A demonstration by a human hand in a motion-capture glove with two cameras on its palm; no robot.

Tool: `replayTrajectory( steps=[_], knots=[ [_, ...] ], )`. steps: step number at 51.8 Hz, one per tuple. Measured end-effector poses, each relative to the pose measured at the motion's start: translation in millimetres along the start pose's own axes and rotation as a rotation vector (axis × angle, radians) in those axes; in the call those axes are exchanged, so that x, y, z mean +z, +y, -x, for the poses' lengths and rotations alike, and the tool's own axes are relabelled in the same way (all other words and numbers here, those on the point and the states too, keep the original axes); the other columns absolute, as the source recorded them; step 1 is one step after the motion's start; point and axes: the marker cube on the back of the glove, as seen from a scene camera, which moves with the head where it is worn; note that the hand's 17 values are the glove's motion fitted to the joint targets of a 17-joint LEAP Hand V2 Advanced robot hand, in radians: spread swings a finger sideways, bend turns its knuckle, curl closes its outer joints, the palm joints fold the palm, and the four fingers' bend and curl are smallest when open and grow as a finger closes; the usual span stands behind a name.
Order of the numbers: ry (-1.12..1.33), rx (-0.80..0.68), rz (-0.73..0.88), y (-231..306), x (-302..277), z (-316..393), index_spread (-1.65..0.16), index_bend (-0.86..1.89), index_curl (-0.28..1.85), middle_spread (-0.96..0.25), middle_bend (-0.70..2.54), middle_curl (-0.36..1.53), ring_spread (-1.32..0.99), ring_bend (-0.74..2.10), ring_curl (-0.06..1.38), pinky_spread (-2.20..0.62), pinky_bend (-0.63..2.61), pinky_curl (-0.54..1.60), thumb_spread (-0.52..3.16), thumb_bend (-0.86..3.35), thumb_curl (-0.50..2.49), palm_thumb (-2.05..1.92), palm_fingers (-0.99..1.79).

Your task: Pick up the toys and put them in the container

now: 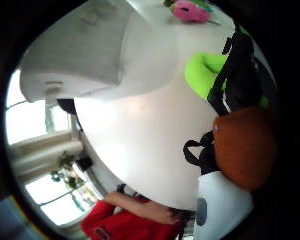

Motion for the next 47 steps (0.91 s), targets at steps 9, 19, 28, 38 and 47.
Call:
replayTrajectory(
  steps=[9,19,28,38,47],
  knots=[
    [0.043,-0.061,-0.053,-1,-49,9,-0.34,0.72,0.89,-0.45,0.42,0.38,-0.45,0.64,0.26,-0.41,1.00,0.33,0.77,0.16,0.74,0.65,0.78],
    [0.028,-0.094,-0.163,-38,-150,53,-0.33,0.70,0.99,-0.48,0.40,0.41,-0.47,0.64,0.29,-0.41,1.02,0.35,0.69,0.13,0.81,0.63,0.76],
    [-0.064,-0.199,-0.172,-77,-206,105,-0.33,0.67,1.07,-0.48,0.35,0.43,-0.45,0.65,0.31,-0.41,1.04,0.36,0.69,0.10,0.87,0.61,0.71],
    [-0.114,-0.255,-0.184,-97,-226,153,-0.34,0.62,1.13,-0.47,0.30,0.45,-0.42,0.56,0.31,-0.40,1.10,0.37,0.73,0.08,0.91,0.59,0.65],
    [-0.084,-0.600,-0.141,-114,-223,216,-0.35,0.57,1.19,-0.44,0.27,0.47,-0.39,0.41,0.29,-0.37,1.19,0.39,0.81,0.06,0.93,0.57,0.54]
  ],
)
